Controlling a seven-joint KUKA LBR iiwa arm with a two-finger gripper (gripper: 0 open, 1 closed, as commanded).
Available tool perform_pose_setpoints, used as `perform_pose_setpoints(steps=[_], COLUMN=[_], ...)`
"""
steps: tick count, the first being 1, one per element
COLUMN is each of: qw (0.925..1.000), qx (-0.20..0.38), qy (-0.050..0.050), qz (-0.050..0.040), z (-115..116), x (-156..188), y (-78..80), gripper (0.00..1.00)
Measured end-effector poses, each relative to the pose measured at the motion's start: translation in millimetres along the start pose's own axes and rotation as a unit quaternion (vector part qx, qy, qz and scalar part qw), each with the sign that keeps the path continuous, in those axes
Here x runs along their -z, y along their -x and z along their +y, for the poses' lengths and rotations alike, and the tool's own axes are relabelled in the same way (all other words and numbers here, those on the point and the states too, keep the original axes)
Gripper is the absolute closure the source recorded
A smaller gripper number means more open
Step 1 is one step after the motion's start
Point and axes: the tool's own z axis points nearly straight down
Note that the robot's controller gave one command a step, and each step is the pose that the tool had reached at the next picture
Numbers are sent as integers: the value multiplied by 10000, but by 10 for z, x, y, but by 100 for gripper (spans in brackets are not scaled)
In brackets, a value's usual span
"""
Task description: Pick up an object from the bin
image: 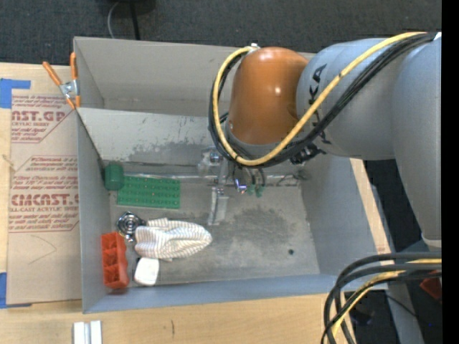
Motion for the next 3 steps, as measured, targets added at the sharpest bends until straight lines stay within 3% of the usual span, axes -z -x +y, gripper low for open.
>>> perform_pose_setpoints(steps=[1,2,3], qw=[10000,9998,10000], qx=[-6,177,50], qy=[4,-3,18], qz=[-36,-57,-12], z=[-3,364,666], x=[46,-262,-535], y=[16,-53,-184], gripper=[0,0,0])
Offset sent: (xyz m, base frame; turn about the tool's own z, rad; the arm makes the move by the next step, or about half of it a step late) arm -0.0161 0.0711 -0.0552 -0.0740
